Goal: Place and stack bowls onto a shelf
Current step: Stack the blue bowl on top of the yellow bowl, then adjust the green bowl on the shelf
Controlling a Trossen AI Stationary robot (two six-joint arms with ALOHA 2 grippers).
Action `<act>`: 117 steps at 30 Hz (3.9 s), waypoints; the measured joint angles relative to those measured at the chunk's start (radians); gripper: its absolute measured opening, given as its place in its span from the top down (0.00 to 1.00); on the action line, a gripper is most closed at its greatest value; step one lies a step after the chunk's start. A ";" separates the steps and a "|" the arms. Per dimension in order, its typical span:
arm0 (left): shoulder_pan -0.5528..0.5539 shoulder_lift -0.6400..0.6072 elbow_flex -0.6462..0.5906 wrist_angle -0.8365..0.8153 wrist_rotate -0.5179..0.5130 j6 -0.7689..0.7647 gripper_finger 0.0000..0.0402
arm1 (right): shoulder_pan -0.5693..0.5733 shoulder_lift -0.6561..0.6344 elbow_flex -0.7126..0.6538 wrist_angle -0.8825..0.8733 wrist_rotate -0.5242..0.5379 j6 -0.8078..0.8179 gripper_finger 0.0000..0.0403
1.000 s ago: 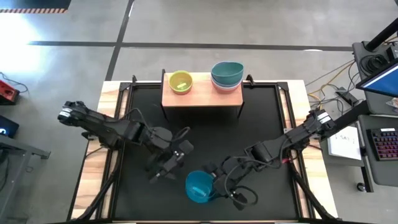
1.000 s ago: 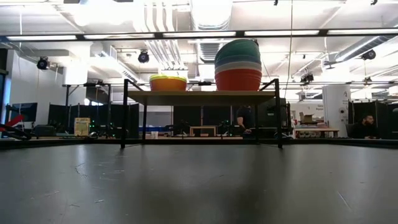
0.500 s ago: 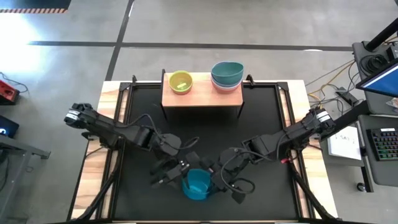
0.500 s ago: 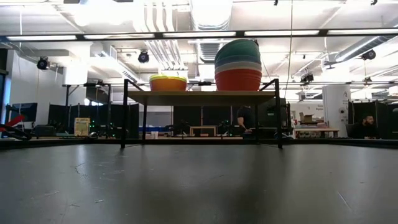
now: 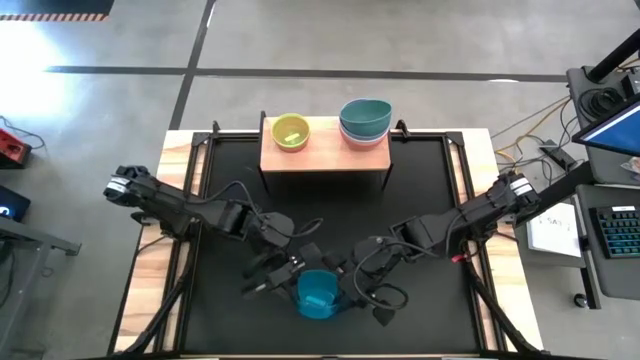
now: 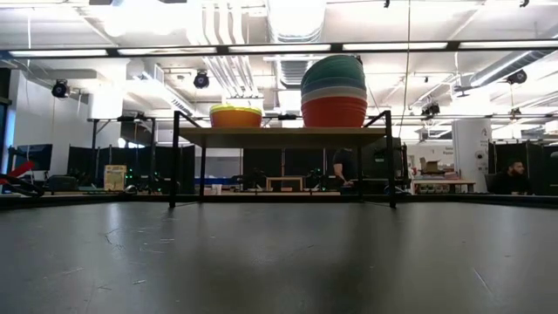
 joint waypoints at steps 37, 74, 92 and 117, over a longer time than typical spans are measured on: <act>0.586 -0.102 0.000 -0.273 -0.458 0.189 1.00 | -0.011 -0.272 -0.001 -0.678 0.242 0.044 0.66; 0.880 -0.013 0.223 -0.519 -0.615 0.029 0.79 | -0.473 -0.444 -0.001 -0.627 0.784 -0.083 0.68; 0.849 -0.013 0.230 -0.565 -0.615 0.002 0.79 | -0.922 -0.286 -0.001 -0.411 0.615 -0.219 0.75; 0.854 0.056 0.227 -0.540 -0.730 0.026 0.79 | -0.931 -0.261 -0.001 -0.468 0.303 -0.120 0.83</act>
